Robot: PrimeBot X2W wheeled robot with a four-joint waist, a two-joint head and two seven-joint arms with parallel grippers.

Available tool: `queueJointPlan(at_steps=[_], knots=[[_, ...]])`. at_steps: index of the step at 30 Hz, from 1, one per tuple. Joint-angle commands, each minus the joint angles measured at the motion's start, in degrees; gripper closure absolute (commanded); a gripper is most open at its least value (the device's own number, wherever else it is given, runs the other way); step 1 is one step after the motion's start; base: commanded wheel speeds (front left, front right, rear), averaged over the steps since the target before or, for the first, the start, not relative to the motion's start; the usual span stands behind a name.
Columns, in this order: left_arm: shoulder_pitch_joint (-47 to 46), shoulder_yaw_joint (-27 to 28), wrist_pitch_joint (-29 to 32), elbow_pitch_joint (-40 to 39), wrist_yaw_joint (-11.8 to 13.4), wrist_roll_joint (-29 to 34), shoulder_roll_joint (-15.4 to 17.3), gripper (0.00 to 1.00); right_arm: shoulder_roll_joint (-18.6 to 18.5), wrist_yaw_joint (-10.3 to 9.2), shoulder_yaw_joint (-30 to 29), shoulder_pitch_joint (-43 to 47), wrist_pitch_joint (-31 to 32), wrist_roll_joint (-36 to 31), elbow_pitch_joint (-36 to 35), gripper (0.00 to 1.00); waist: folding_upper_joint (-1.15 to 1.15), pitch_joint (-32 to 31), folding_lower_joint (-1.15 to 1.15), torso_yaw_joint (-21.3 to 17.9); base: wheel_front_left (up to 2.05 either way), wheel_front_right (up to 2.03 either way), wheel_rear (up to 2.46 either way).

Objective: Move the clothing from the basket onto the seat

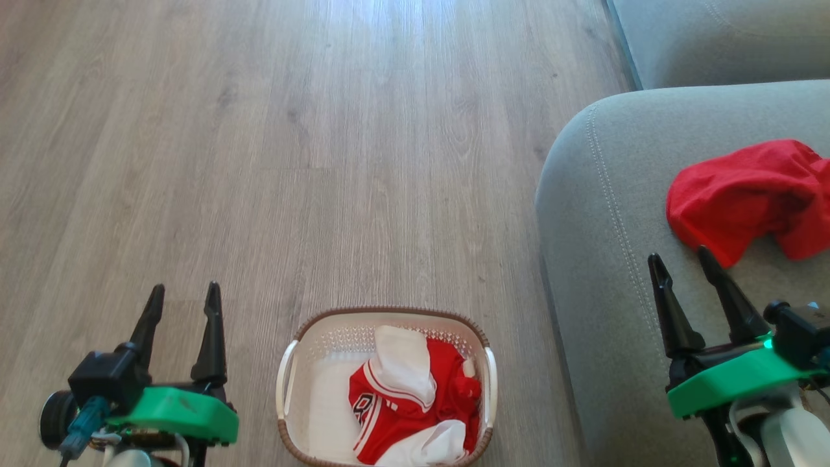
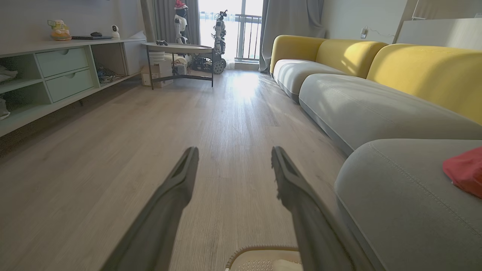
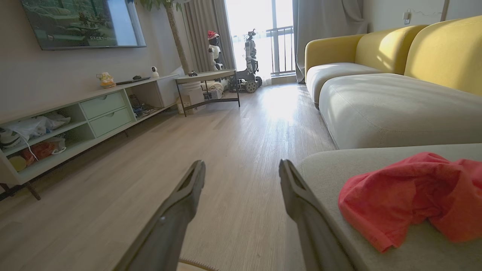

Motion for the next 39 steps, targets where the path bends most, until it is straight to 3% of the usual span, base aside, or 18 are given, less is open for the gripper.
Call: queueJointPlan(at_steps=[1, 13, 26, 39], knots=[[-1.78, 3.26, -0.71, -1.22, -0.4, 0.74, 0.52, 0.0, -1.2, -0.01, 1.31, -0.71, -0.55, 0.49, -1.72, 0.0, 0.0, 0.06, 0.0, -0.1, 0.0, 0.0, 0.0], [-2.11, 4.57, -0.71, -0.58, -2.45, 2.01, -1.36, 0.0, -1.33, -0.01, 1.98, -2.33, -0.56, 0.07, -1.91, 0.0, 0.0, 2.18, 0.0, -1.88, 0.0, 0.0, 0.0], [-8.74, 2.8, -0.57, 1.36, -5.01, 2.58, -1.64, 0.0, -1.16, -0.01, 1.79, -7.61, -1.15, -0.71, -3.41, 0.0, 0.0, 11.77, 0.0, -4.57, 0.0, 0.0, 0.0], [-19.06, -0.3, 2.91, 10.71, -10.13, 0.43, -3.68, 0.0, 0.62, -0.01, 2.09, -15.08, -2.52, -1.98, -4.76, 0.0, 0.0, 21.62, 0.0, -8.15, 0.0, 0.0, 0.0]])
